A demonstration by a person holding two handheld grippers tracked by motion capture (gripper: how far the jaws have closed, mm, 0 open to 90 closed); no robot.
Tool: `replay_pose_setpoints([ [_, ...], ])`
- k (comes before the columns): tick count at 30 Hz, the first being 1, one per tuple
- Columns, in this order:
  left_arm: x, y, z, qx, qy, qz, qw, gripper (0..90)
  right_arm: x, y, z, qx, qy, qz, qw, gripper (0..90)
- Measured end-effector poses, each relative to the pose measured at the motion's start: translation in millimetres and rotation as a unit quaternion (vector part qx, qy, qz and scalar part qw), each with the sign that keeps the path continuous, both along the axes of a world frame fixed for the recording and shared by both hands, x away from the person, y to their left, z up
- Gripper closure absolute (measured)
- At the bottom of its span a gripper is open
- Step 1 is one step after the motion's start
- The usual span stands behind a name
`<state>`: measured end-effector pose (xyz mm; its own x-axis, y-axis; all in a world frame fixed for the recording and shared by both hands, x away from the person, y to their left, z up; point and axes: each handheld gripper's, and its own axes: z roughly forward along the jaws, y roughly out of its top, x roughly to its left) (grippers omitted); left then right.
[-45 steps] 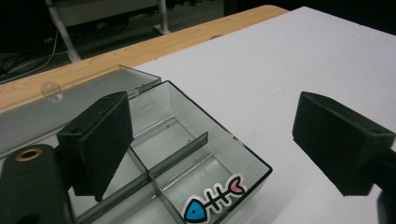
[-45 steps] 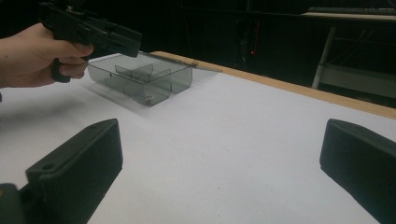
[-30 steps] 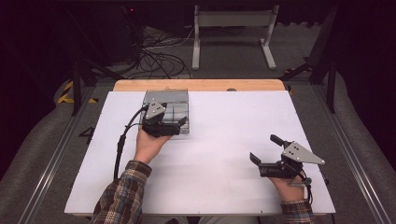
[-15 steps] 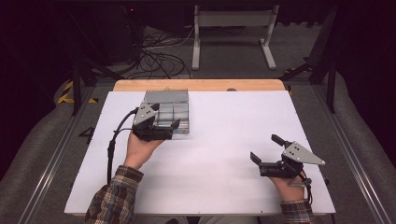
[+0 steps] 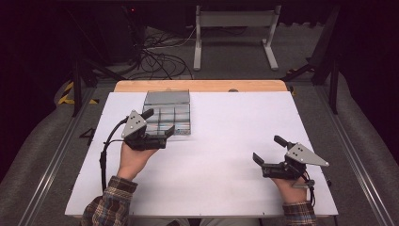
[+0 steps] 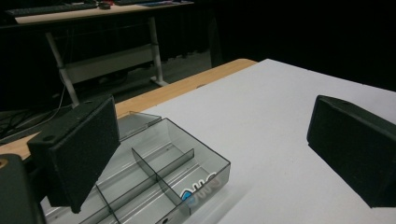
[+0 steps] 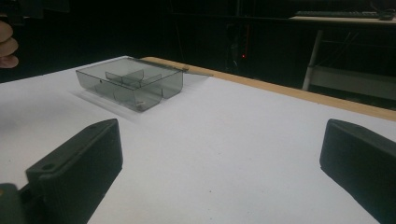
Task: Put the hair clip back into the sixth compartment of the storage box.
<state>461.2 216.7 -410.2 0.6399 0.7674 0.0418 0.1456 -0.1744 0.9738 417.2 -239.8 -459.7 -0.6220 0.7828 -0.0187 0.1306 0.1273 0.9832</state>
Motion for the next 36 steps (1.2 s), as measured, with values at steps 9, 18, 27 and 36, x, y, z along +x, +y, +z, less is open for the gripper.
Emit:
replay_pose_setpoints([
  [9, -11.7, 14.2, -7.0, -0.003, -0.003, 0.005, 1.0, 3.3, 0.5, -0.1, -0.3, -0.001, -0.001, -0.002, 1.0, 0.0],
  [18, -23.4, 33.2, -17.3, -0.008, -0.007, 0.015, 0.9998, 3.3, 0.9, -0.5, -1.7, -0.004, -0.006, -0.007, 1.0, 0.0],
  [27, -35.1, 49.0, -26.6, -0.017, -0.007, 0.024, 0.9996, 3.1, 0.6, -0.2, -2.1, -0.003, -0.009, -0.008, 0.9999, 0.0],
  [36, -47.1, 64.0, -32.4, -0.022, -0.012, 0.033, 0.9992, 3.0, 0.9, -0.6, -2.5, -0.003, -0.009, -0.009, 0.9999, 0.0],
])
